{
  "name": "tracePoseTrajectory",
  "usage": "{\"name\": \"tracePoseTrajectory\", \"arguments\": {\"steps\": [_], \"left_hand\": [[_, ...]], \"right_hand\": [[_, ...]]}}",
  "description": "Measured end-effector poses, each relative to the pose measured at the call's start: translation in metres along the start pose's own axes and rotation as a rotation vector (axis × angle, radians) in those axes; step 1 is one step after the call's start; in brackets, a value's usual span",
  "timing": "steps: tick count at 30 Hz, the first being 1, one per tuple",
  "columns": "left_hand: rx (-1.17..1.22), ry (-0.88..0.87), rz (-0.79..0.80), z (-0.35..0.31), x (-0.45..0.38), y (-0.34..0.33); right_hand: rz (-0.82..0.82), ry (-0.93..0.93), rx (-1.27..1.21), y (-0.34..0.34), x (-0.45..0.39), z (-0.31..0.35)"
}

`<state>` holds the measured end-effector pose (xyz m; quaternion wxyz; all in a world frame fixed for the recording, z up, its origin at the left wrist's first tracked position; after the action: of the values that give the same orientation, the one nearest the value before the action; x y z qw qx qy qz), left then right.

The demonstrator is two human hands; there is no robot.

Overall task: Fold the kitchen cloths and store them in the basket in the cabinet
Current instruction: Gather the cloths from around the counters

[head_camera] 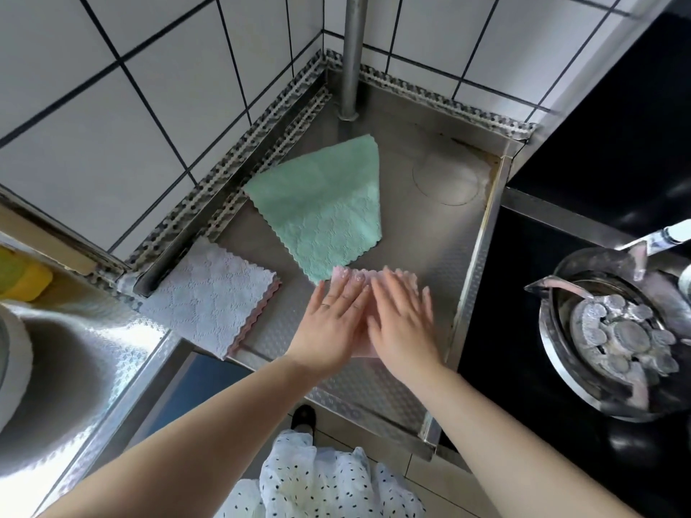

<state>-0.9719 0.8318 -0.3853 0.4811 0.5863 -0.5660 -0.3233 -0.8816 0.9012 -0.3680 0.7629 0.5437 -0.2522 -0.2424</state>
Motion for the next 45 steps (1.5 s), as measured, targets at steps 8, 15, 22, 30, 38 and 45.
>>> {"name": "tracePoseTrajectory", "arguments": {"steps": [8,15,22,30,38,45], "left_hand": [[-0.125,0.053,0.045,0.02,-0.002,-0.026],[0.093,0.137,-0.051,0.025,0.007,-0.001],[0.173,0.321,0.021,0.037,0.039,0.0],[0.906,0.461,-0.042,0.025,0.024,0.01],[1.714,0.573,0.004,0.035,0.042,0.02],[1.751,0.578,-0.238,0.09,0.101,0.047]], "right_hand": [[0.221,-0.058,0.171,-0.038,0.003,-0.027],[0.204,-0.139,-0.011,-0.017,0.007,-0.043],[0.255,-0.16,0.038,-0.011,0.027,-0.059],[0.127,-0.343,-0.64,-0.009,0.02,-0.055],[0.001,-0.484,-1.168,0.0,0.014,-0.036],[0.165,-0.134,-0.978,0.022,-0.041,0.05]]}}
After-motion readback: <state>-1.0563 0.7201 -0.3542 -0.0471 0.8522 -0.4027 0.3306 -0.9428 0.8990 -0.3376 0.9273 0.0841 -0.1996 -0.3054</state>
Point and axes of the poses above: each hand's wrist, its own x-axis away from the middle knuckle, its own y-axis out of the back of the hand, z = x × y, the point moved 6 cm from there along -x, towards the middle knuckle, and after that the axes turned 8 degrees about z, right-handed, at the moved point
